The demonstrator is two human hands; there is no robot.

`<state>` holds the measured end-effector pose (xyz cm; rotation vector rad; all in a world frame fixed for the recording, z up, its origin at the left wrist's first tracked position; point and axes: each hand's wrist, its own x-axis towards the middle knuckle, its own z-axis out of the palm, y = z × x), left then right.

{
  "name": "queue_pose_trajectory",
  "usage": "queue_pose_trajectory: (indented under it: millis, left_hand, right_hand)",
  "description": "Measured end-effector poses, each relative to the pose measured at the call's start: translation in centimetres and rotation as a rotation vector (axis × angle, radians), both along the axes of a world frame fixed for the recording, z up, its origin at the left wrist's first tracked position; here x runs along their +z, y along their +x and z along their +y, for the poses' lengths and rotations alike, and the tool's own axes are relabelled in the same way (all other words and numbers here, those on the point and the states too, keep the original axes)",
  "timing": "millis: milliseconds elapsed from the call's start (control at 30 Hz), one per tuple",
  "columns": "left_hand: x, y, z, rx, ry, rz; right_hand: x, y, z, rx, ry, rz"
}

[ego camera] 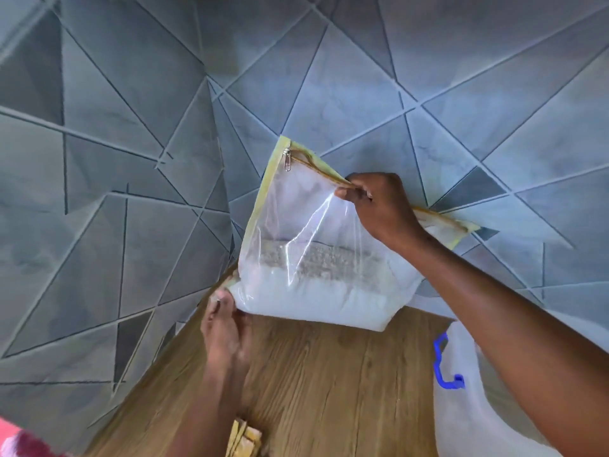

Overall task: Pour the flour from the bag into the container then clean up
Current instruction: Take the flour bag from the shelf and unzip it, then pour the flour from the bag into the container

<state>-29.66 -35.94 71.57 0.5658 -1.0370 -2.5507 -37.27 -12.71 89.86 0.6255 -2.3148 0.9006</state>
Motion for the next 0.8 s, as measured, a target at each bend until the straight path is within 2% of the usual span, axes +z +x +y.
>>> queue_pose_trajectory:
  millis: [233, 433, 800]
  left_hand:
    - [7.6, -2.9, 0.6, 0.06, -0.085, 0.085]
    - [13.9, -4.8, 2.8, 0.141, -0.138, 0.106]
    - [20.2, -5.7, 7.4, 0.09, -0.132, 0.196]
  right_hand:
    - [4.7, 3.4, 2.3, -0.125, 0.019, 0.052]
    - [7.8, 6.9, 5.0, -0.151, -0.093, 0.05]
    - [11.1, 11.3, 10.3, -0.276, -0.171, 0.003]
